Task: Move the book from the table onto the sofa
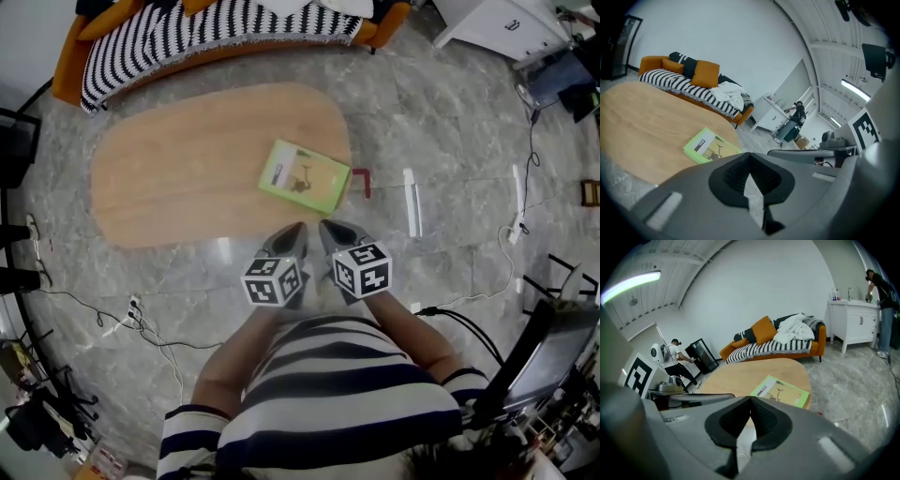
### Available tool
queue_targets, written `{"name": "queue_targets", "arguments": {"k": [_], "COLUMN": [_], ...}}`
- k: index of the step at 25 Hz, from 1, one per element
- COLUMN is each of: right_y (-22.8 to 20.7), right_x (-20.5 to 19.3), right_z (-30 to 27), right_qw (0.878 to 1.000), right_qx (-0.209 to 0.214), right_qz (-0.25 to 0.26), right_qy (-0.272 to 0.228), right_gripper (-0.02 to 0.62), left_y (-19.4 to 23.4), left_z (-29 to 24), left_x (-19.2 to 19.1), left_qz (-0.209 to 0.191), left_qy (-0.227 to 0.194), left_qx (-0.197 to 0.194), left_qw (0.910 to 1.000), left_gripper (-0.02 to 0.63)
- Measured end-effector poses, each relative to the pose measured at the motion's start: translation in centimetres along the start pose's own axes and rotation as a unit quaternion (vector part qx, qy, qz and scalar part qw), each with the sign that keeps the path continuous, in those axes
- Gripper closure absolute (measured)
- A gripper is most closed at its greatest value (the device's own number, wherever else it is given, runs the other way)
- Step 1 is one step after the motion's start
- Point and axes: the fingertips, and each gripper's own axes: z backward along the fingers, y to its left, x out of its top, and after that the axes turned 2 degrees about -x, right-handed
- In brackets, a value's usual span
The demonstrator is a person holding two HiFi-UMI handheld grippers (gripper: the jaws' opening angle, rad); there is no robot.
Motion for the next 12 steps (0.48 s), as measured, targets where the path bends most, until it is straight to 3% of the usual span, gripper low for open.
{"name": "queue_targets", "arguments": {"k": [12], "right_y": [-1.4], "right_x": [1.8], "right_z": [-3.4], "right_qw": [1.0], "right_qx": [-0.01], "right_qz": [0.014], "right_qy": [0.003], "right_gripper": [0.597], "left_y": [3.0], "left_z": [-2.4], "left_x": [0.7], "left_qz": [0.007], "left_qy": [0.034], "left_qx": [0.018], "left_qw": [0.9992], "left_gripper": [0.604]}}
